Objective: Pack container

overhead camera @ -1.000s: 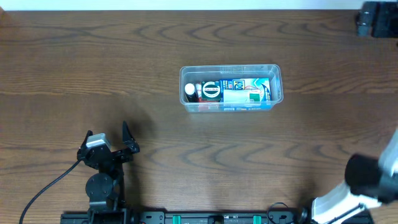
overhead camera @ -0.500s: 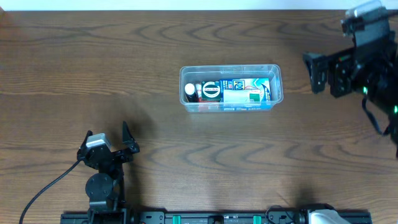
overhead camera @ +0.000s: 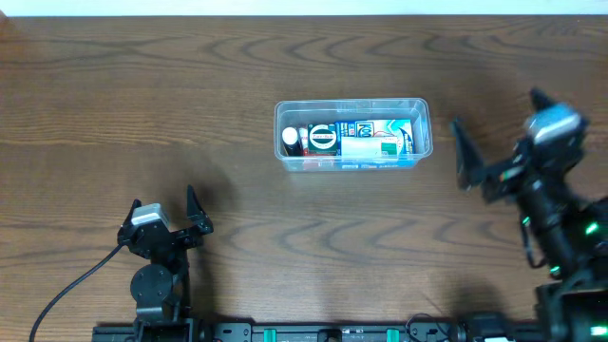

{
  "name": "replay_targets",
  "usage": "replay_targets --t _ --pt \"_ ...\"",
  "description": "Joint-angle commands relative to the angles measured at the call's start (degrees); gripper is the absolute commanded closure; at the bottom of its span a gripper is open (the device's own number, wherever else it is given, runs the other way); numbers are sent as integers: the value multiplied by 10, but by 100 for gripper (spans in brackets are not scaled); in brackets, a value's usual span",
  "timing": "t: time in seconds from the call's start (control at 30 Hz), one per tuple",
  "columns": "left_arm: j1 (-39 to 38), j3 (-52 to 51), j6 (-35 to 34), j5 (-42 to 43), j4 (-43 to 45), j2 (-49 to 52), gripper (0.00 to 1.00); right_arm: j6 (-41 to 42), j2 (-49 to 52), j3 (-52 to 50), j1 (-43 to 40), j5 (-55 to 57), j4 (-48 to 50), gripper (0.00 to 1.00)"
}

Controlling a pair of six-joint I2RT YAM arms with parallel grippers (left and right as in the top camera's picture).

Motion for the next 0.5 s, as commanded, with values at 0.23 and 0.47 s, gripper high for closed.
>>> replay_targets --t 0.23,0.47 --pt "2 -13 -3 -14 -20 -2 2 -2 -194 -348 -4 -52 236 1" --pt "2 -13 -3 -14 -20 -2 2 -2 -287 -465 -15 -64 267 1"
